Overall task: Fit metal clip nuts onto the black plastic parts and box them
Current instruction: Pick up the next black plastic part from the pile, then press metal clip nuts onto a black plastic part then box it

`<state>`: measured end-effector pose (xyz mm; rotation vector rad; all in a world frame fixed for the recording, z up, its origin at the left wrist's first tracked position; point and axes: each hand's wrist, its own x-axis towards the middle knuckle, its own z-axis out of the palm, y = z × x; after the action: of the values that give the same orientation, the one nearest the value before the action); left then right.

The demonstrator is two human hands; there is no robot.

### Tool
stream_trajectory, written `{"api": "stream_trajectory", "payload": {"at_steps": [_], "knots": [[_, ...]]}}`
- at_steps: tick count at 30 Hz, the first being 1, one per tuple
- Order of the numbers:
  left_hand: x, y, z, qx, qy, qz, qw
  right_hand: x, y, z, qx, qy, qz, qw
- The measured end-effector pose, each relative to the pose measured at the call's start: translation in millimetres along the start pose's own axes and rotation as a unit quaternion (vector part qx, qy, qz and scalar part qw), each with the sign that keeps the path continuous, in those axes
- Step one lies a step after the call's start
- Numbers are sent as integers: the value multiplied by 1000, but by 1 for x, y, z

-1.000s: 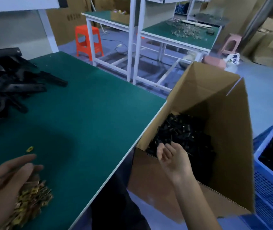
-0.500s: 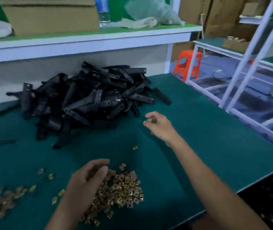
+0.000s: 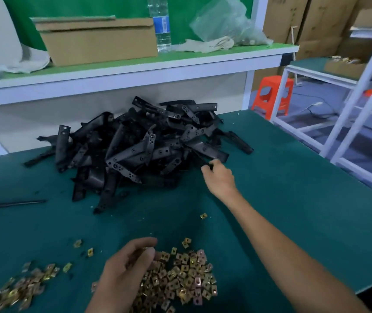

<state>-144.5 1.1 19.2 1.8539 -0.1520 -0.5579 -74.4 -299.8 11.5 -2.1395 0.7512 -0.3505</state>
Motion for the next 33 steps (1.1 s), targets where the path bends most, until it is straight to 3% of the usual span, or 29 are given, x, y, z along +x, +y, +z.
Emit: {"api": "stream_trajectory", "payload": {"at_steps": [8,15,18,21,23,27,30,33], "knots": [[4,5,28,35,-32,70,996,-73,26,-58,309,57,27,949],[35,20,34,88,38,142,985,-115,45,-61,339,-4,8,941],[51,20,28,191,25,178,965,-119,47,-54,343,-29,18,939],[64,19,29,241,-11,169,955,-118,49,-46,396,-57,61,915],[67,13,30,236,-4,178,955,-116,51,-41,446,-79,105,885],[69,12,32,203,85,220,950,-108,44,-32,557,-121,131,811],[76,24,33,107,91,185,973,-102,33,-25,550,-142,111,815],[79,30,34,-35,29,145,988,-99,23,-16,519,-177,99,831]]}}
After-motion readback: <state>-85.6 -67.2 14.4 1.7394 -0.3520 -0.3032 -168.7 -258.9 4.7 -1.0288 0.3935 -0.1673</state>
